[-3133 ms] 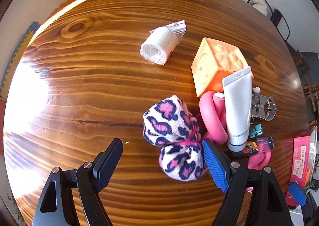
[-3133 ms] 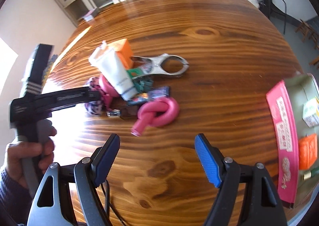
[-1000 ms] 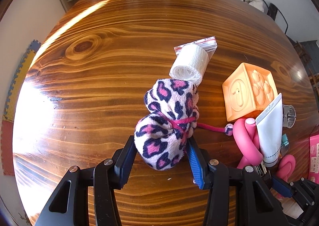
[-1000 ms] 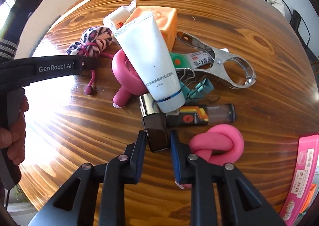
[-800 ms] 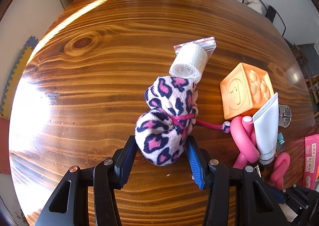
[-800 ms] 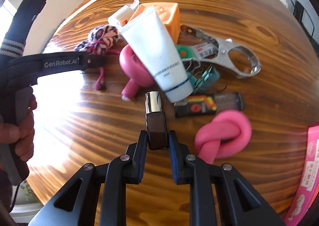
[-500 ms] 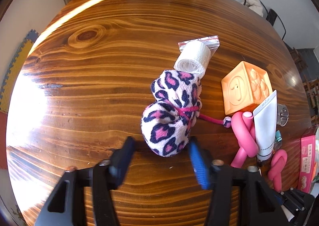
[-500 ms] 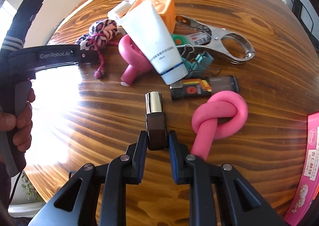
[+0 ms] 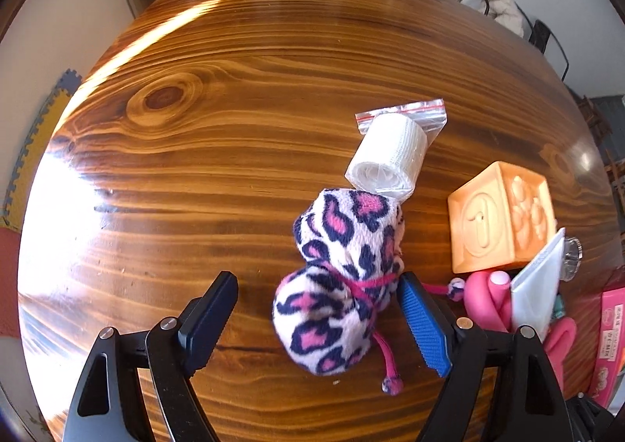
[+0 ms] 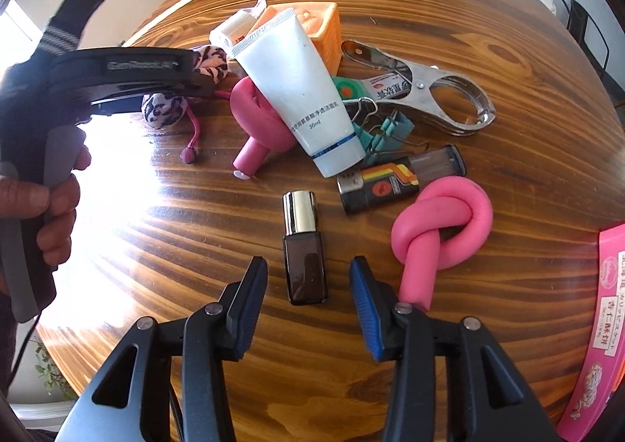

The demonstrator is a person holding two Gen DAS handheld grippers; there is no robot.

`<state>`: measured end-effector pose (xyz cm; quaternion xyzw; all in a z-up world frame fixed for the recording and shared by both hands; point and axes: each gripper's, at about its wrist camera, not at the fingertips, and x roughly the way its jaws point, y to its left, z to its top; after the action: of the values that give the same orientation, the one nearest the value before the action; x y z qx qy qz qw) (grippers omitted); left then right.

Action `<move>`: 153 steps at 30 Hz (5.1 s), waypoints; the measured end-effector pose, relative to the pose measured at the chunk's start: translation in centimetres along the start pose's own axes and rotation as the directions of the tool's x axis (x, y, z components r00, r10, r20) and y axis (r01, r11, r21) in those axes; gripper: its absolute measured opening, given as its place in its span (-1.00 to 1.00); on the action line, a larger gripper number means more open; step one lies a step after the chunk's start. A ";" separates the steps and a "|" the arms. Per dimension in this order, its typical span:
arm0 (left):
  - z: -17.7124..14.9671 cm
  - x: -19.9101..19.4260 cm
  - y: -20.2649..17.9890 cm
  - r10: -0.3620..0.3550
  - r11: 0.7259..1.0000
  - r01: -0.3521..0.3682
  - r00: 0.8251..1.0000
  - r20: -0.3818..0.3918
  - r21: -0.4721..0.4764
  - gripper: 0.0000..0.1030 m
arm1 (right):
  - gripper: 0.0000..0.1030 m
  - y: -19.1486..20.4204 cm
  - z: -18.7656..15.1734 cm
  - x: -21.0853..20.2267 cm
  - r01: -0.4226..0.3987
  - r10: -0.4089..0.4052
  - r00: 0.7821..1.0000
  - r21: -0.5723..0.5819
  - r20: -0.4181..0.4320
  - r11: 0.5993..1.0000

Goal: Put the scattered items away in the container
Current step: 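Lift the scrunchie with the left tool while the right tool grasps the nail polish bottle, then carry scrunchie and polish bottle over the pink tin and release both, then withdraw both open tools from the tin back toward the table items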

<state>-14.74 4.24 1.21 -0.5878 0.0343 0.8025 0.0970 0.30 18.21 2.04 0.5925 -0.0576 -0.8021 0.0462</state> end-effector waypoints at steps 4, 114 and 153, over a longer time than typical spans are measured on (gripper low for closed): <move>0.1 0.2 -1.5 0.031 0.998 -0.032 0.999 0.030 0.050 0.20 | -0.11 1.0 0.1 0.3 0.037 -0.036 0.999 -0.040 0.008 0.999; -13.2 -13.0 -42.8 -0.198 0.898 0.196 0.980 -0.035 0.394 0.14 | 0.20 -39.6 -21.0 -19.4 -0.057 -0.143 0.954 0.626 0.264 0.778; -12.7 -11.3 -19.2 -0.055 0.998 0.055 0.998 -0.041 0.003 0.14 | 0.38 -23.3 -10.0 -14.9 -0.082 0.003 0.971 0.317 0.241 0.945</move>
<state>4.18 19.64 9.16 -0.6047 0.0219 0.7871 0.1196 14.13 43.03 9.74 0.4907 -0.2066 -0.8455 -0.0416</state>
